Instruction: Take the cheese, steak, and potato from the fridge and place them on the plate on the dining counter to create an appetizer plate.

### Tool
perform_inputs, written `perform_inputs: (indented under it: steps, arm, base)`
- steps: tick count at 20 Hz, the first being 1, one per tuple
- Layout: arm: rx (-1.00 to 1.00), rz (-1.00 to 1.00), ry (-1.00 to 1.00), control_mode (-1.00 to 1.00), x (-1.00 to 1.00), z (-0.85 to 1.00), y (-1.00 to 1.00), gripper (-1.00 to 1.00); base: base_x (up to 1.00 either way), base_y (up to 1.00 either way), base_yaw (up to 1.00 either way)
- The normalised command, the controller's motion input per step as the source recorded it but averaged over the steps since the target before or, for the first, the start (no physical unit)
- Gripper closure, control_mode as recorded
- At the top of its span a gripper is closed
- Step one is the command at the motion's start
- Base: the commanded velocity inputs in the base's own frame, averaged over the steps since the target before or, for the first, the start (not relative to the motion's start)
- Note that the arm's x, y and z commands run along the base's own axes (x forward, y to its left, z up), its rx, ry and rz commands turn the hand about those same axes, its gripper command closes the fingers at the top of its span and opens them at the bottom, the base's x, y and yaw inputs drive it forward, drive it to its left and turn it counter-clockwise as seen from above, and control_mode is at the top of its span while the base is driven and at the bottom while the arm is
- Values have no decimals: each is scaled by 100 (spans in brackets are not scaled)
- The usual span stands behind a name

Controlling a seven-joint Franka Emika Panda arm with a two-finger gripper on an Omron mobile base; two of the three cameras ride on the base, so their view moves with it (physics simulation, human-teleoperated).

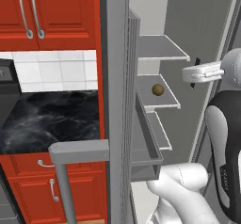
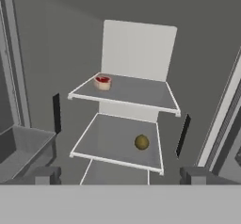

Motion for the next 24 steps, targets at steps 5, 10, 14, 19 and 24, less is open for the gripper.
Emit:
perform_inputs:
  steps: [5, 10, 14, 19, 24]
  arm:
    - [0, 4, -14, -100, 35, -6, 0, -100]
    - [0, 5, -17, -100, 42, -11, 0, -100]
    - [0, 1, 0, -100, 40, 0, 0, -100]
    - [0, 0, 14, -100, 37, 0, 0, -100]
    - [0, 0, 9, -100, 49, 0, 0, -100]
  base:
    - [0, 0, 0]
    - [0, 0, 0]
    - [0, 0, 0]
    - [0, 0, 0]
    - [0, 0, 0]
